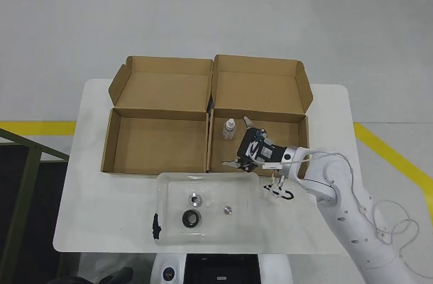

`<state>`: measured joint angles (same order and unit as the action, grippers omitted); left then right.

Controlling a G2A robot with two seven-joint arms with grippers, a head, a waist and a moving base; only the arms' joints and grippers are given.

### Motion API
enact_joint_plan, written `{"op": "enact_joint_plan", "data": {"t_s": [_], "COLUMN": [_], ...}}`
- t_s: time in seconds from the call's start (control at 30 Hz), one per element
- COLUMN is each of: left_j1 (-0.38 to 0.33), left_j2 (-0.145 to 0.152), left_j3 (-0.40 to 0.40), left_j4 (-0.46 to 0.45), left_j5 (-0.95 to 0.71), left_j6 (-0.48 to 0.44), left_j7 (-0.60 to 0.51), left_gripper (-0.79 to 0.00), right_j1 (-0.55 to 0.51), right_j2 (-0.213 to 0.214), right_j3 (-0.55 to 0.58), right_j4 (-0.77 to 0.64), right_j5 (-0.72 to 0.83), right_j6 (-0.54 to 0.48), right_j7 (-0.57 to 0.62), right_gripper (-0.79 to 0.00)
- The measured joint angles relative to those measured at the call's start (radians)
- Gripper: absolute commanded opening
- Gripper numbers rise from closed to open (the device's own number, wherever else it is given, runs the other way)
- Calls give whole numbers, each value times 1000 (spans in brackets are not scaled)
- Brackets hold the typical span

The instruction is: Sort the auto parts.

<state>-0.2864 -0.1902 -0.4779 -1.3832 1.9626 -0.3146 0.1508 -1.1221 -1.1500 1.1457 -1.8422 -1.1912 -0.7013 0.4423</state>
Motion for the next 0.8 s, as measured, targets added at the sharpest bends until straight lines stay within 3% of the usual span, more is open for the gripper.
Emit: {"op": "enact_joint_plan", "data": {"t_s": [0.43,0.8], "left_j1": [0,0], "left_j2": [0,0], "left_j3": [0,0], "left_j4": [0,0], "left_j5": [0,0], "left_j6": [0,0], "left_j7": [0,0], "left_gripper": [0,0], "right_j1": [-162,-230], "right_j2": [33,49], "right_j3": [20,-36], "right_j4": [-177,-225], "right_j5": [-74,-146], "right_j6": [-113,-191], "right_j7": [79,147], "right_gripper": [0,0]}}
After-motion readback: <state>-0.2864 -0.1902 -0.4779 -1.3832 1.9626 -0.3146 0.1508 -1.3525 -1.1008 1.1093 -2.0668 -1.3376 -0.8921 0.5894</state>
